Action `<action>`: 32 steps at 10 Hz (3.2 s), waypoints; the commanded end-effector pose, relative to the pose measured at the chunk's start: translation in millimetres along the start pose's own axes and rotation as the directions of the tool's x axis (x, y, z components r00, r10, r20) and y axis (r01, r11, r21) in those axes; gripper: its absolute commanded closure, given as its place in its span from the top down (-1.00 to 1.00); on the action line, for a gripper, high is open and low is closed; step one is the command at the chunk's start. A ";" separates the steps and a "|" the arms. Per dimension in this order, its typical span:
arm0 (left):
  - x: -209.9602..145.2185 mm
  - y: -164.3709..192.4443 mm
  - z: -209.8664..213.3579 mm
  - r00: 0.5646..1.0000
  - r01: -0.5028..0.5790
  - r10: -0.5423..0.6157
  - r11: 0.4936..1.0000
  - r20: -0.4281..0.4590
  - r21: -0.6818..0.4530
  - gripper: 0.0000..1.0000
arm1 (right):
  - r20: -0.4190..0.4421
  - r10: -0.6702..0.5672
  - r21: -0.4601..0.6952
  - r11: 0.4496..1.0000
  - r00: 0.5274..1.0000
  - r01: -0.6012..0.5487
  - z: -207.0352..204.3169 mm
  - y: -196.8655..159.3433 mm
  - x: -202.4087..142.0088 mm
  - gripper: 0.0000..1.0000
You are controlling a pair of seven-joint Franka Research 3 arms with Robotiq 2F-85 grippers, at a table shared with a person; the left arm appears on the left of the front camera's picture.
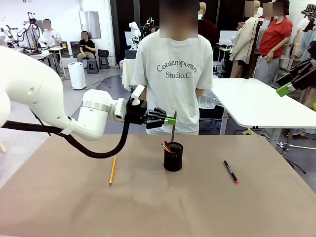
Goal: Place the pens into the pen holder.
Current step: Pick up a writing instrument from the table and place it into the Pen holder.
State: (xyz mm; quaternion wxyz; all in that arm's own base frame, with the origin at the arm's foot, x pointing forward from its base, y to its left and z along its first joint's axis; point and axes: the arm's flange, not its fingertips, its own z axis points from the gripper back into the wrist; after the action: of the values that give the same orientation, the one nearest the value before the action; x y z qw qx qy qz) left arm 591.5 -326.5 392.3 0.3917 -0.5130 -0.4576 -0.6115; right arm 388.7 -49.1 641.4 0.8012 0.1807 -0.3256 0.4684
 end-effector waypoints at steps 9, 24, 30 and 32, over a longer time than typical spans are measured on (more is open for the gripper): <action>-28.8 19.0 -1.7 0.999 -0.013 0.013 1.000 -0.031 0.014 -1.00 | 0.017 0.007 0.002 1.000 1.000 -0.007 1.4 0.4 1.8 1.00; -81.5 52.6 -10.6 0.999 -0.045 0.045 0.998 -0.012 -0.053 -0.12 | 0.017 0.007 0.002 1.000 1.000 -0.007 1.4 0.4 1.8 1.00; -76.3 51.0 -10.9 0.999 -0.043 0.043 0.998 -0.016 -0.048 1.00 | 0.017 0.007 0.002 1.000 1.000 -0.007 1.4 0.4 1.8 1.00; -72.6 50.5 -10.7 0.998 -0.052 0.051 0.997 -0.020 -0.051 1.00 | 0.017 0.007 0.002 1.000 1.000 -0.007 1.4 0.4 1.8 1.00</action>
State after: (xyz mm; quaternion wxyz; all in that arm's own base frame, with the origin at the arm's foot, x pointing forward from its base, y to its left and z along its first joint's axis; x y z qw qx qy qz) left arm 650.0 -352.1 319.1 0.3983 -0.5248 -0.4349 -0.6139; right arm 388.7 -49.1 641.4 0.8012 0.1807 -0.3256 0.4684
